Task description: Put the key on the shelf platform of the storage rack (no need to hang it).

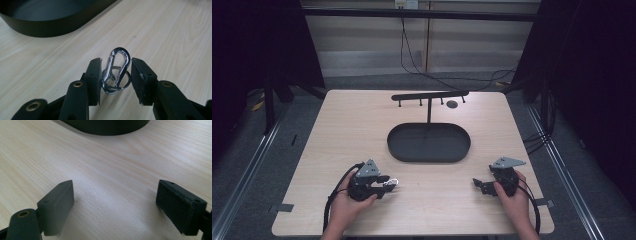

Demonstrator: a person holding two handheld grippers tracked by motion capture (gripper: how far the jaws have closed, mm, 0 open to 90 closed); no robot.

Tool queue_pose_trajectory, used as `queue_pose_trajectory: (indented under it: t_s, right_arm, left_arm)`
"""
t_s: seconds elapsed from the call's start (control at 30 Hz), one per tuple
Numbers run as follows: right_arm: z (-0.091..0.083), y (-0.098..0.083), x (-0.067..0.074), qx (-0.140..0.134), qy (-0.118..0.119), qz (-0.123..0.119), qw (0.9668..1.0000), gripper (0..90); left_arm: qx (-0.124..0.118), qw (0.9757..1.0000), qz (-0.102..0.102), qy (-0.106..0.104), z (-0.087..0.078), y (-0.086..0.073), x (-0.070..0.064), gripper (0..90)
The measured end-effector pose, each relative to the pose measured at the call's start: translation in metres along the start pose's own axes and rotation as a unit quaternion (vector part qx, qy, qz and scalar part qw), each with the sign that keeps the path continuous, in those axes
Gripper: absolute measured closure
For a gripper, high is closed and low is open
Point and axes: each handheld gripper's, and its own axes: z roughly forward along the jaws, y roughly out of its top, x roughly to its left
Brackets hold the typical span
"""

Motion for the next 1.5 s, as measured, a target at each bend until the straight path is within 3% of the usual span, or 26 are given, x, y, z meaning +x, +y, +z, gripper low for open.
queue_pose_trajectory:
  t_s: [1.07, 1.5]
  right_arm:
    - [0.000, 0.000, 0.000, 0.001, -0.001, -0.001, 1.0000, 14.5]
    - [0.000, 0.000, 0.000, 0.001, -0.001, 0.000, 1.0000, 14.5]
  left_arm:
    - [-0.014, 0.9993, -0.034, 0.002, 0.006, 0.044, 0.020, 61.3]
    - [-0.015, 0.9994, -0.032, 0.003, 0.013, 0.063, 0.026, 61.4]
